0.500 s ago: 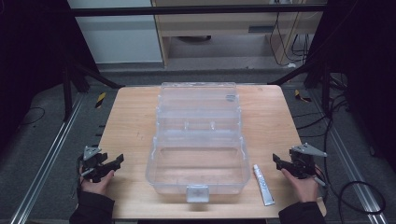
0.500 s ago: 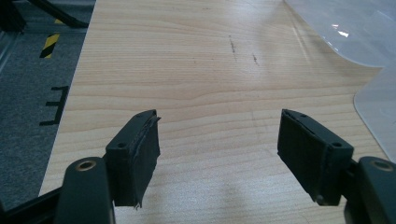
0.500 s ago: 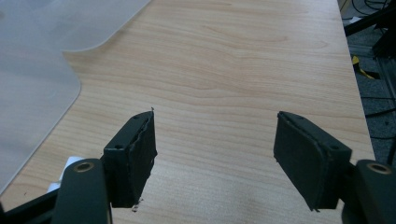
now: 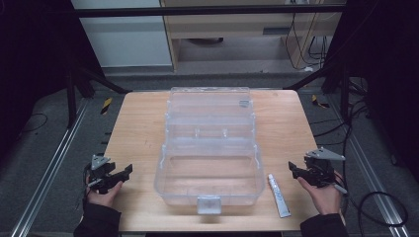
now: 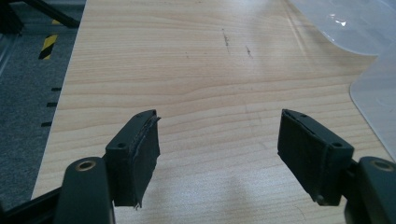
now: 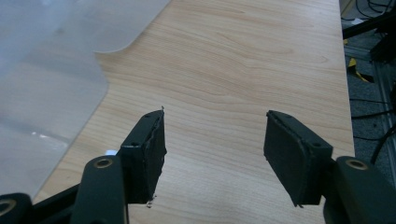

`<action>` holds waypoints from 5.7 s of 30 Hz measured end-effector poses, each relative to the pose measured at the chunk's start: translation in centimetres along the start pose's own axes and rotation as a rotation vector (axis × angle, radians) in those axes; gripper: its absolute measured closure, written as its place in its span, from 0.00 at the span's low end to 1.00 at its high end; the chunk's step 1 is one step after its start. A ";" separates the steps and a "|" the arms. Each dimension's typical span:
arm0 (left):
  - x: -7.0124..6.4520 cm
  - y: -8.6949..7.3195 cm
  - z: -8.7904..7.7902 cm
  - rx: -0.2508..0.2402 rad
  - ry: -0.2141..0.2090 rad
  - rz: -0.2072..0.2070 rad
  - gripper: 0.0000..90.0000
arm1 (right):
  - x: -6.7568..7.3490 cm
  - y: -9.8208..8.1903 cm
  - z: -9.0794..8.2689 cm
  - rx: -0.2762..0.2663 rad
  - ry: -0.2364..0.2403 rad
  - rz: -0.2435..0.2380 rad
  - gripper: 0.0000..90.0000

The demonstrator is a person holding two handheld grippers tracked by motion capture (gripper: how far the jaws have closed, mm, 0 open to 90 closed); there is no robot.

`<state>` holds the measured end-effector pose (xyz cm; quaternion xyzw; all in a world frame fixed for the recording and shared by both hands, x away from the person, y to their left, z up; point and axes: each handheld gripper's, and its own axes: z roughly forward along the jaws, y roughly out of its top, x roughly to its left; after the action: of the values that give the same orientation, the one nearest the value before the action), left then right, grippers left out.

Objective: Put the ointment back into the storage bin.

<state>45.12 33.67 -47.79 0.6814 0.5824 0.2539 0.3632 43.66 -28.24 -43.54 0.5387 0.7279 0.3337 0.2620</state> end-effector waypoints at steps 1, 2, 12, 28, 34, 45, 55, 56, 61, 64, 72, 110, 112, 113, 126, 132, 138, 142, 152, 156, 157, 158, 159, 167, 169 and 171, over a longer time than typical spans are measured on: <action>0.0 0.0 0.0 0.001 -0.003 0.000 0.32 | 0.1 0.2 -0.3 0.000 0.002 -0.006 0.43; 0.0 0.0 0.0 0.001 -0.004 0.001 0.32 | 0.2 0.4 -0.6 0.004 0.003 -0.009 0.44; 0.0 0.0 0.2 0.020 -0.021 0.006 0.32 | 1.1 2.6 -3.1 0.050 0.047 -0.032 0.47; -0.4 0.0 0.4 0.036 -0.024 0.024 0.32 | 3.2 4.4 -3.0 0.168 0.115 -0.051 0.52; -0.4 0.0 0.4 0.043 -0.025 0.028 0.32 | 3.9 4.5 -2.2 0.241 0.137 -0.053 0.53; -0.5 0.0 0.5 0.048 -0.028 0.033 0.32 | 5.1 4.1 -1.0 0.368 0.143 -0.093 0.55; -0.5 0.0 0.5 0.057 -0.029 0.037 0.32 | 5.5 3.2 0.3 0.467 0.159 -0.101 0.58; -0.5 0.0 0.5 0.057 -0.029 0.037 0.32 | 5.5 3.1 0.4 0.479 0.157 -0.105 0.58; -0.5 0.0 0.5 0.053 -0.028 0.035 0.32 | 5.9 2.9 0.8 0.511 0.151 -0.121 0.60; -0.5 0.0 0.5 0.053 -0.028 0.034 0.32 | 6.1 2.7 1.2 0.523 0.149 -0.137 0.61; -0.5 0.0 0.5 0.054 -0.031 0.035 0.32 | 6.4 2.5 2.0 0.576 0.151 -0.134 0.63; -0.5 0.0 0.5 0.060 -0.035 0.040 0.32 | 6.7 0.8 5.3 0.696 0.144 -0.143 0.77; -0.5 0.0 0.5 0.061 -0.036 0.040 0.32 | 6.6 0.8 5.4 0.696 0.147 -0.144 0.77; -0.5 0.0 0.5 0.062 -0.036 0.040 0.32 | 6.6 0.9 5.4 0.698 0.148 -0.144 0.77; -0.6 0.0 0.7 0.073 -0.038 0.044 0.32 | 5.7 1.6 4.0 0.670 0.165 -0.147 0.77; -0.6 0.0 0.7 0.073 -0.036 0.046 0.32 | 4.8 2.3 2.8 0.618 0.162 -0.131 0.77; -0.6 -0.1 0.8 0.079 -0.040 0.049 0.32 | 4.1 3.4 1.3 0.533 0.173 -0.124 0.77; -0.6 -0.1 0.7 0.080 -0.042 0.053 0.32 | 3.6 3.9 0.4 0.473 0.173 -0.116 0.77; -0.7 -0.1 0.8 0.086 -0.046 0.057 0.32 | 3.1 6.3 -3.1 0.264 0.223 -0.152 0.77; -0.8 -0.1 0.9 0.087 -0.050 0.059 0.32 | 3.5 7.2 -3.9 0.224 0.246 -0.187 0.77; -0.8 -0.1 0.9 0.086 -0.053 0.060 0.32 | 3.6 7.4 -4.1 0.216 0.252 -0.201 0.77; -0.8 -0.1 0.9 0.086 -0.053 0.061 0.32 | 3.8 7.7 -4.3 0.210 0.258 -0.216 0.77; -0.8 -0.1 0.9 0.086 -0.054 0.061 0.32 | 3.9 7.9 -4.3 0.201 0.266 -0.235 0.77; -0.8 -0.1 0.9 0.090 -0.056 0.061 0.32 | 5.9 10.2 -5.0 0.178 0.355 -0.354 0.77; -0.8 -0.1 1.0 0.092 -0.055 0.061 0.32 | 6.5 10.7 -5.0 0.179 0.378 -0.390 0.77; -0.8 -0.1 1.0 0.091 -0.056 0.061 0.32 | 7.1 11.2 -5.0 0.181 0.402 -0.428 0.77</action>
<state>45.64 32.73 -48.40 0.7215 0.5620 0.2187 0.3402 44.84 -20.26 -31.89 0.3176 0.8887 0.3047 0.1281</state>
